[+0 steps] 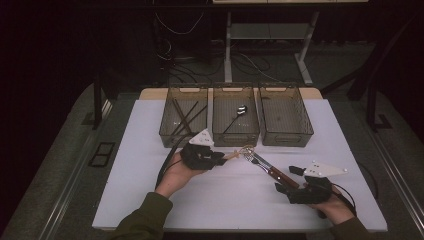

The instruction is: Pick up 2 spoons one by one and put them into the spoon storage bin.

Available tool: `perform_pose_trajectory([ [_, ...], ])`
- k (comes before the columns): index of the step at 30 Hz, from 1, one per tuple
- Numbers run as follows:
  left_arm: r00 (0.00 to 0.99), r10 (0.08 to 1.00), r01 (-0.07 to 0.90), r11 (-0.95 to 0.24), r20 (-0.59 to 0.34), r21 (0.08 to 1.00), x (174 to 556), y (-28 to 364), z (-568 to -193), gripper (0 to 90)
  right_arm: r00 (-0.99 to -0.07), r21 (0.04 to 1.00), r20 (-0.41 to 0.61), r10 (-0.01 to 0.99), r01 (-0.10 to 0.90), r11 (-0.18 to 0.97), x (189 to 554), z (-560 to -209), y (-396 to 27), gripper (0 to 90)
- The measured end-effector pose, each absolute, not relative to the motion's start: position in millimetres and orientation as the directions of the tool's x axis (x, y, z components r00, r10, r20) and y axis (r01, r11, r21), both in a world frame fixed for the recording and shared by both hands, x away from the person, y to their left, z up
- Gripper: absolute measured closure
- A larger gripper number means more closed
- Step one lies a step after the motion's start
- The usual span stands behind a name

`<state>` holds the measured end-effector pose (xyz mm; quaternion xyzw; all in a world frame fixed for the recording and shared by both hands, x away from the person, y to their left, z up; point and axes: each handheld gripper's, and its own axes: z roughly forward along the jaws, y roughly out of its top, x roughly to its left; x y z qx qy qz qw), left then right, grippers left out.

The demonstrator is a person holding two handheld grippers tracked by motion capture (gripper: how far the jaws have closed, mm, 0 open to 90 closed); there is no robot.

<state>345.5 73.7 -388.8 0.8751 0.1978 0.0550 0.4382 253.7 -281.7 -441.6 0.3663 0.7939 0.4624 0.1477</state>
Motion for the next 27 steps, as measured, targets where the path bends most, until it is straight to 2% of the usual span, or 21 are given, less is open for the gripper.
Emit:
perform_pose_trajectory([
  [14,0.858,0.513,0.334,-0.521,-0.025,0.785,396,60,-355,74.2,-0.687,0.848,0.115,0.718,0.444,0.289,253,-440,-282,17.8],
  [27,0.765,0.638,0.477,-0.475,-0.084,0.74,445,46,-358,74.0,-0.689,0.851,0.118,0.715,0.441,0.286,252,-439,-282,17.8],
])
